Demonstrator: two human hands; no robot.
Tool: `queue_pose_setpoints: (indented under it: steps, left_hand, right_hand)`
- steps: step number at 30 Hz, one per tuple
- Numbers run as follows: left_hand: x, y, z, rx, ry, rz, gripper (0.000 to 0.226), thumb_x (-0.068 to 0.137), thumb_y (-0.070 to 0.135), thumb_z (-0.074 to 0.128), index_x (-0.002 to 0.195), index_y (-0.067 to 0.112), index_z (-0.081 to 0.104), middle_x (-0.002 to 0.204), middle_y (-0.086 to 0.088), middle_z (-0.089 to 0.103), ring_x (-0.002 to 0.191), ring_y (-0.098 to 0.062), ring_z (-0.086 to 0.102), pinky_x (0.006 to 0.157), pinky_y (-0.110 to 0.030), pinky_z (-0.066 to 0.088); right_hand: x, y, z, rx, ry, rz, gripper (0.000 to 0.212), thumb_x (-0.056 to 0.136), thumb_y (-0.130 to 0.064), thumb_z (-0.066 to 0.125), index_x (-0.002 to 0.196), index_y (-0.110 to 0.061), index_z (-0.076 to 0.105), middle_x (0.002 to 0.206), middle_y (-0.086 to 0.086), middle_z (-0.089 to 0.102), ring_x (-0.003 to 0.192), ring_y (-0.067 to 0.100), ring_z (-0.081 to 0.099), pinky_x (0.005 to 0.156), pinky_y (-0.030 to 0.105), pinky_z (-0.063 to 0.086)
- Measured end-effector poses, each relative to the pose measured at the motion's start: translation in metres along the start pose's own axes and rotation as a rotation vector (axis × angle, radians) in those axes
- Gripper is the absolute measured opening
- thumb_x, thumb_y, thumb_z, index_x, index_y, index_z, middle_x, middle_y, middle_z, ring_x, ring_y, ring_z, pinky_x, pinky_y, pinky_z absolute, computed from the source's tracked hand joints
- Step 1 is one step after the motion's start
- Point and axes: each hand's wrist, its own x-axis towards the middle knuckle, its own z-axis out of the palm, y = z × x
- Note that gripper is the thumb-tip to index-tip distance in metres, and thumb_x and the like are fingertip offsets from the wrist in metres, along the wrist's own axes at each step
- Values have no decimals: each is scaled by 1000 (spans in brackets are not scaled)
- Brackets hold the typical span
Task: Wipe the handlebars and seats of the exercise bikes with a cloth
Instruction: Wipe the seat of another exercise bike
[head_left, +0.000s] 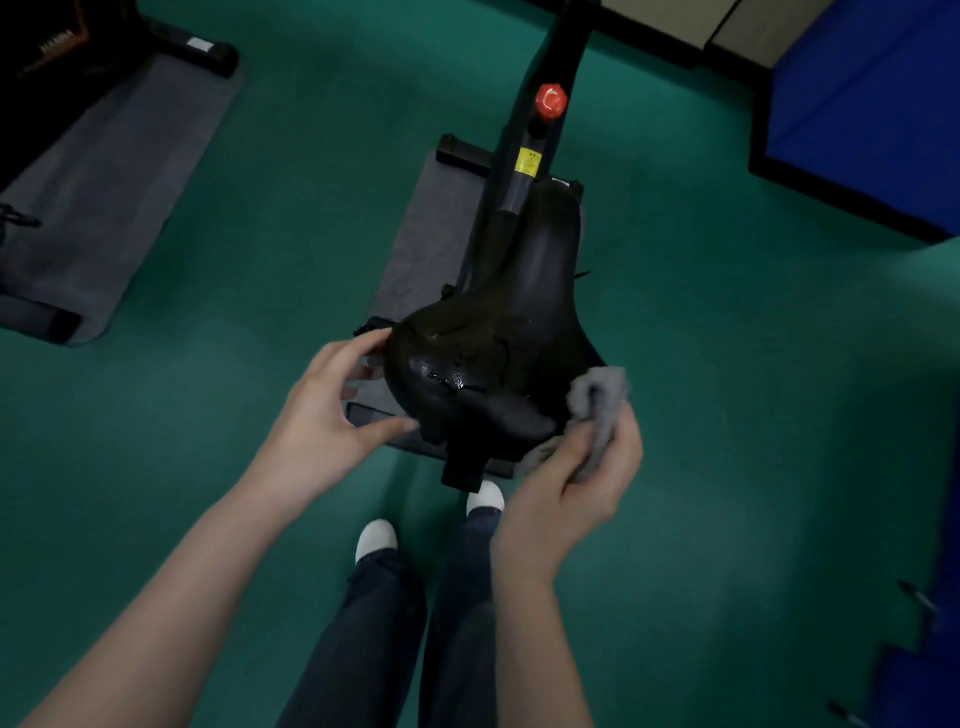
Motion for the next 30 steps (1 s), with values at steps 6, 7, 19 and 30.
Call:
queue_pose_setpoints:
  steps: [6,7,19,30]
  left_hand:
    - [3,-9,1,-27,18,43,82,61,17,87,118,57,44,116,26,47,107,-4,56,89,-17,43]
    - [4,-10,0,-28,18,49,82,61,17,87,117,58,44,116,26,47,107,-4,57,89,-18,43]
    - [4,-6,-2,-33,-22,17,77,64,18,86,128,37,48,119,13,48,106,-1,54,88,-7,40]
    - [4,-6,-3,-42,-31,-10,78,64,25,86,131,34,48,120,13,48,113,-11,52,101,-38,44]
  right_hand:
    - [-21,-9,12,-99,58,-139,32,93,0,44,123,-2,54,132,13,53,126,29,47,106,47,38]
    - [-33,-10,16,-118,7,-215,34,92,2,43,124,-3,53,132,12,52,129,27,44,108,46,36]
    - [-37,-27,29,-262,-14,-248,34,86,10,49,117,4,60,124,8,59,122,20,50,117,43,22]
    - [0,-36,20,-401,-280,-423,30,88,3,54,116,-1,63,117,8,64,113,15,49,100,42,42]
